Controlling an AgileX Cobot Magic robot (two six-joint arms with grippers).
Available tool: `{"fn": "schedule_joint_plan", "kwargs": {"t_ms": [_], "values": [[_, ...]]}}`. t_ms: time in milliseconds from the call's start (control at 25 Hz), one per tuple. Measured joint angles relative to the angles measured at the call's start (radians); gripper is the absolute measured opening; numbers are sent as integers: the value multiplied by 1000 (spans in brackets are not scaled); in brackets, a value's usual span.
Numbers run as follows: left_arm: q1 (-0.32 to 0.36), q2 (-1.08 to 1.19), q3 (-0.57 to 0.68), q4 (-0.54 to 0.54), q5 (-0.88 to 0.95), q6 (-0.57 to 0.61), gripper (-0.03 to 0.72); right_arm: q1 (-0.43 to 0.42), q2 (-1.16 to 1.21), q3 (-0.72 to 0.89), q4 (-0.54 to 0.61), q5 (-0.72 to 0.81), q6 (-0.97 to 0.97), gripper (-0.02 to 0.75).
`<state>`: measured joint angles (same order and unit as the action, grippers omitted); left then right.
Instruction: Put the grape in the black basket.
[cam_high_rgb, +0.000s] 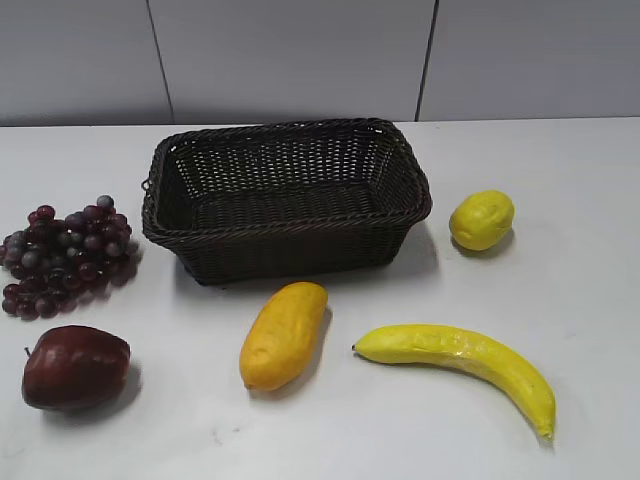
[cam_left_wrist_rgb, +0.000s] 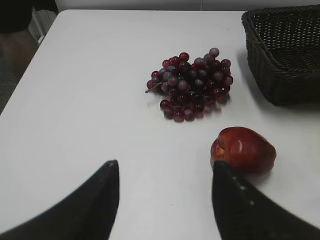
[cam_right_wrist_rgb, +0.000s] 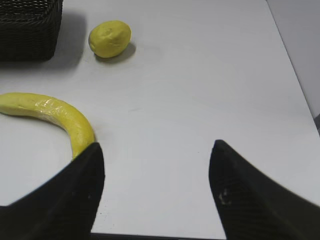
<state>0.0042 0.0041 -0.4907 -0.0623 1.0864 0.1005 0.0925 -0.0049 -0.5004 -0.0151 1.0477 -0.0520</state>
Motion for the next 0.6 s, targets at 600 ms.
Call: {"fn": "schedule_joint_plan", "kwargs": {"t_ms": [600], "values": [[0,0,0,0,-2,0,564,0,0,0,0,0,0,500]]}}
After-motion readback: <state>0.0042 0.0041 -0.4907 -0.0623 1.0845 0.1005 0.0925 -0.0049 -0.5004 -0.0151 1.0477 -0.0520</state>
